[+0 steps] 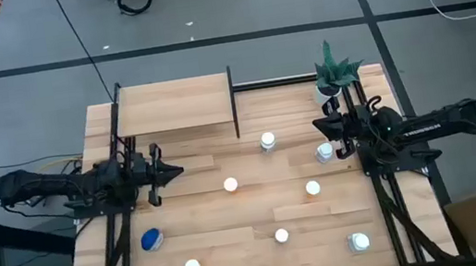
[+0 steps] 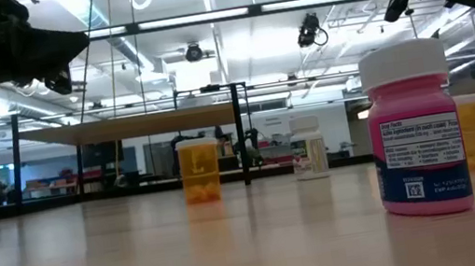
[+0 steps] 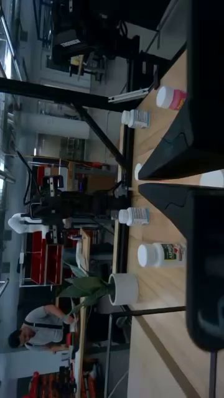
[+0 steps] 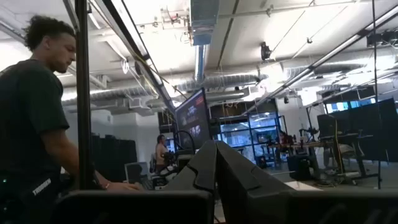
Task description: Pick and place medicine bottles onto shelf by color
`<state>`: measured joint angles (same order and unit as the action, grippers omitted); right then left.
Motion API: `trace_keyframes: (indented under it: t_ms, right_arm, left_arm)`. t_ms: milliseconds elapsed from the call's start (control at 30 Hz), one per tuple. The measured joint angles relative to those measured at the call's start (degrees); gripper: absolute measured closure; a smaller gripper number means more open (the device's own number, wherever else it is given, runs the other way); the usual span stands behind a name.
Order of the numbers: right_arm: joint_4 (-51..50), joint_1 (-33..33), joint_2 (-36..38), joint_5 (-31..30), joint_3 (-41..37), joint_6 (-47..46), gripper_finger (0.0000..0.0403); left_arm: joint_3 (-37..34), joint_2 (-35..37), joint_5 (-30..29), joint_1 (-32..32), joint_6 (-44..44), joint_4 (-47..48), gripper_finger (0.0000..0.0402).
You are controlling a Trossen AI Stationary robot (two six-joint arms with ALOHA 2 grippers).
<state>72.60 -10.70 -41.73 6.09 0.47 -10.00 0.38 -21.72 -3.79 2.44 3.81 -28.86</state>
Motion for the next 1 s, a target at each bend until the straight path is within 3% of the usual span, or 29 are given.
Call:
trace_keyframes:
  t_ms: [1000]
  right_arm:
    - [-0.02, 0.01, 0.00, -0.02, 0.00, 0.01, 0.0386]
  left_arm:
    - [0.02, -0.01, -0.02, -0.01, -0.01, 0.00, 0.0367]
